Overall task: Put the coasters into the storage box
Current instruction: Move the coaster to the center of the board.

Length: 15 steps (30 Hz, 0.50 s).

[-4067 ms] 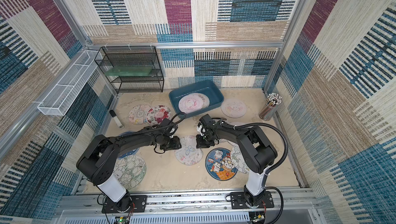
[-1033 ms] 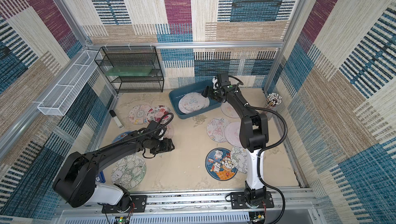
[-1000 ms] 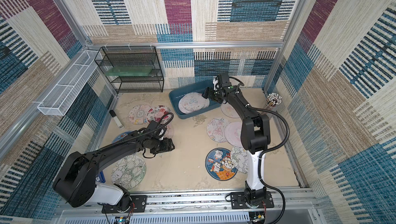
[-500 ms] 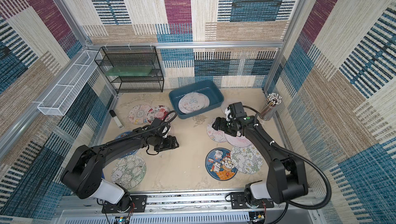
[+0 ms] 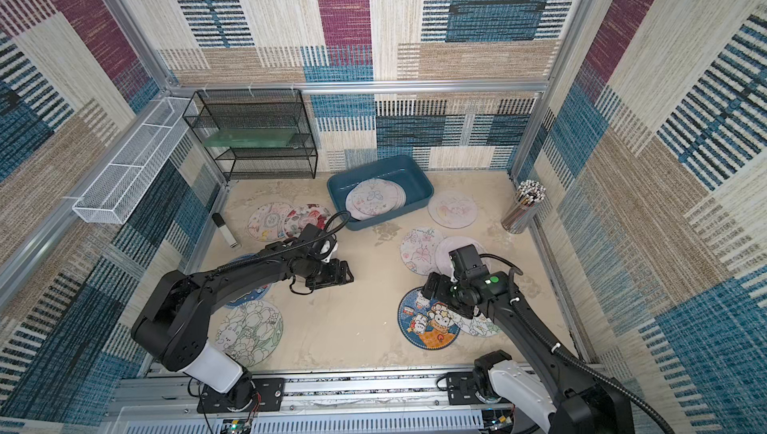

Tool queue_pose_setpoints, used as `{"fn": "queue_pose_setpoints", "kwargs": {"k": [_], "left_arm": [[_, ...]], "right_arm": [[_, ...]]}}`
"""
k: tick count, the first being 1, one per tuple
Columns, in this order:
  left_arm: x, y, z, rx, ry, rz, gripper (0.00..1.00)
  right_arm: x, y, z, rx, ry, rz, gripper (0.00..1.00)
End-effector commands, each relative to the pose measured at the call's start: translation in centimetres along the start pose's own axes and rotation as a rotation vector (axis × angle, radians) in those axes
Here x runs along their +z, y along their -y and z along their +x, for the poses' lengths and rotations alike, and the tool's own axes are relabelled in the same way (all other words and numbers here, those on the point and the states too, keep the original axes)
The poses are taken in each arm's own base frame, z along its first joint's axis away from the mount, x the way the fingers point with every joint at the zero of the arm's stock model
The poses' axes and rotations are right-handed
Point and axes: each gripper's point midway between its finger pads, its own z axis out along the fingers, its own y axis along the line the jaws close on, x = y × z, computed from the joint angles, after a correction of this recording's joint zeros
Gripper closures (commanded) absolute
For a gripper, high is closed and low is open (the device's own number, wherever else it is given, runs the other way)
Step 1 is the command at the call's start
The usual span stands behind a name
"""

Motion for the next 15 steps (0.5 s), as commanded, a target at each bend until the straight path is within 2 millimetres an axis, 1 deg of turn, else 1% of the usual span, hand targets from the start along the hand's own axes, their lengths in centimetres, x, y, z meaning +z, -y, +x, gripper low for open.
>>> {"fn": "queue_pose_setpoints", "kwargs": {"k": [1,7,10,15], "left_arm": [[0.1,0.5,-0.4,0.032,0.007,0.020,0.20],[0.3,0.6,-0.3,0.031,0.004,0.021,0.20],[0.4,0.6,-0.3,0.030,0.002,0.020,0.20],[0.4,0.5,-0.2,0.029,0.002,0.017,0.20]], "right_arm": [[0.1,1.9,1.7,0.092,-0.018,0.070,0.05],[0.4,3.8,3.9,0.155,-0.033,0.111,0.05],[0.7,4.7,4.4,0.173,-0.031,0.138,0.05],[1.7,5.6,4.6,0.197,-0.021,0.171,0.05]]}}
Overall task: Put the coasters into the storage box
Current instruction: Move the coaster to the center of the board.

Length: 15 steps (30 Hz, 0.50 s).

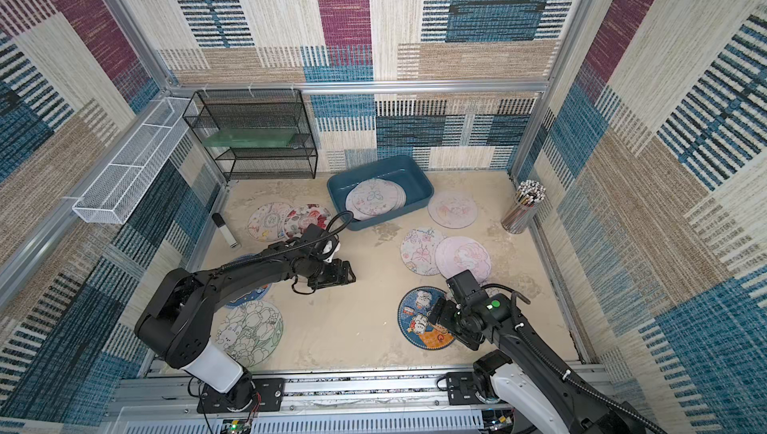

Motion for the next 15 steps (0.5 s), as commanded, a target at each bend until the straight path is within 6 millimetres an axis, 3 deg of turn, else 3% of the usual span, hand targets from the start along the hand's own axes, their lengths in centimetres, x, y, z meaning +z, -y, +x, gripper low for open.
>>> {"fn": "queue_pose_setpoints", "kwargs": {"k": [1,15], "left_arm": [[-0.1,0.3,-0.1,0.020,0.003,0.011,0.20],[-0.5,-0.1,0.2,0.015,0.011,-0.005,0.20]], "right_arm": [[0.5,0.6,-0.6,0.046,0.036,0.036,0.05],[2.8,0.8,-0.7,0.048,0.074,0.023,0.05]]}}
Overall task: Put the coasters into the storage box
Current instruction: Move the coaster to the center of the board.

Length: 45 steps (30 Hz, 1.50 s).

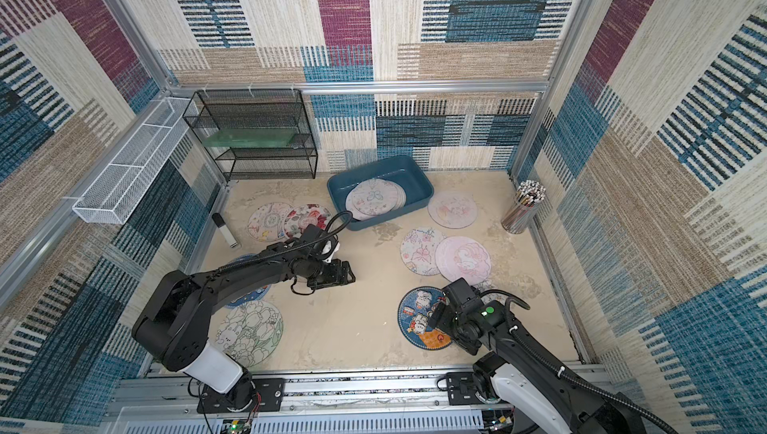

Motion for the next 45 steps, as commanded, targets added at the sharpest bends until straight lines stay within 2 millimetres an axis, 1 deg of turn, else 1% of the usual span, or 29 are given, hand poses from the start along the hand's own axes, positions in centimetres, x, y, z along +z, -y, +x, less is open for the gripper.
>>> {"fn": "queue_pose_setpoints", "kwargs": {"k": [1,4,10,12,18,23,26,28,32,35,38,45], "left_arm": [[-0.1,-0.1,0.0,0.012,0.005,-0.005,0.20],[-0.2,-0.1,0.0,0.011,0.008,-0.004,0.20],[-0.3,0.0,-0.2,0.013,0.011,-0.005,0.20],[-0.3,-0.1,-0.1,0.015,0.009,-0.007,0.20],[-0.1,-0.1,0.0,0.014,0.003,-0.009,0.20],[-0.1,0.0,-0.2,0.012,0.005,-0.009,0.20],[-0.2,0.0,-0.3,0.010,0.012,-0.010,0.20],[-0.3,-0.1,-0.3,0.007,0.016,-0.013,0.20],[-0.4,-0.3,-0.1,-0.001,0.019,-0.017,0.20],[-0.5,-0.4,0.0,-0.005,0.024,-0.020,0.20],[-0.4,-0.5,0.0,-0.007,0.023,-0.021,0.20],[-0.2,-0.2,-0.2,-0.010,0.019,-0.018,0.20]], "right_arm": [[0.7,-0.4,-0.5,0.011,0.025,-0.014,0.05],[1.0,-1.0,-0.7,0.001,0.030,-0.031,0.05],[2.1,-2.9,-0.3,-0.048,-0.008,-0.087,0.05],[2.5,-3.7,0.0,-0.073,-0.035,-0.101,0.05],[3.3,-6.8,0.8,-0.156,-0.091,-0.154,0.05],[3.8,-9.0,2.6,-0.232,-0.165,-0.162,0.05],[3.8,-9.1,4.0,-0.253,-0.224,-0.128,0.05],[3.6,-8.7,4.6,-0.266,-0.239,-0.096,0.05],[2.9,-8.0,5.0,-0.258,-0.241,-0.085,0.05],[2.3,-7.8,5.3,-0.249,-0.241,-0.107,0.04],[1.9,-8.3,5.4,-0.248,-0.243,-0.148,0.04],[1.3,-10.4,5.8,-0.302,-0.256,-0.209,0.04]]}}
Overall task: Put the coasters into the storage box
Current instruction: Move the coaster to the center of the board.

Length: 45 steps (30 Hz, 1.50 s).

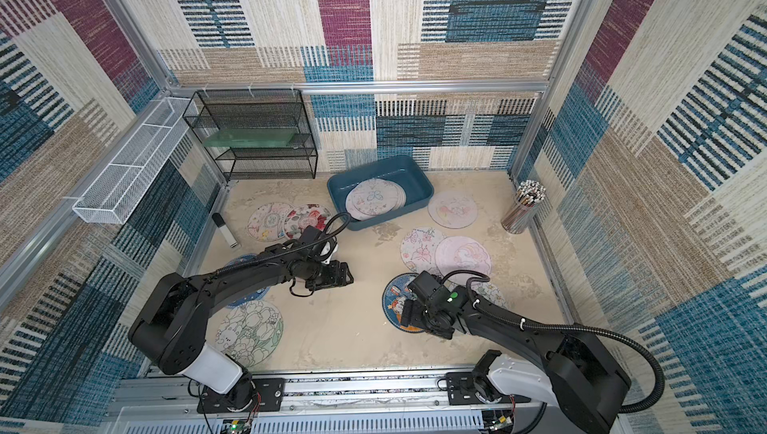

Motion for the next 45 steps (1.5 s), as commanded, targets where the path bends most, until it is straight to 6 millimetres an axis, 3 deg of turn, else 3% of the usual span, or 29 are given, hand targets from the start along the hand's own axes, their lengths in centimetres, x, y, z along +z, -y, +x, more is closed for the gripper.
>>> {"fn": "queue_pose_setpoints", "kwargs": {"k": [1,6,11,14,21,27,34,45], "left_arm": [[-0.1,0.4,-0.4,0.003,0.011,0.004,0.20],[0.0,0.6,-0.5,0.003,0.011,0.004,0.20],[0.1,1.2,-0.5,0.011,0.008,0.012,0.20],[0.5,1.9,-0.3,0.026,-0.004,0.018,0.20],[1.4,3.3,0.0,0.043,-0.019,0.033,0.20],[1.3,3.5,0.2,0.048,-0.020,0.038,0.20],[1.3,3.0,0.8,0.036,-0.022,0.032,0.20],[1.5,2.8,1.1,0.038,-0.031,0.031,0.20]], "right_arm": [[0.0,-3.3,1.9,-0.005,-0.130,-0.154,0.04],[-0.3,-3.9,2.5,-0.041,-0.157,-0.169,0.04],[-1.7,-3.8,2.0,-0.109,-0.144,-0.143,0.04],[-2.6,-2.6,-0.3,-0.122,-0.095,-0.103,0.04],[-2.9,2.2,-8.7,-0.094,0.067,0.039,0.04],[-2.1,2.9,-12.1,-0.103,0.100,0.051,0.03],[-0.5,1.9,-11.9,-0.124,0.063,0.003,0.03],[1.6,-3.0,-7.8,-0.176,-0.025,-0.103,0.02]]}}
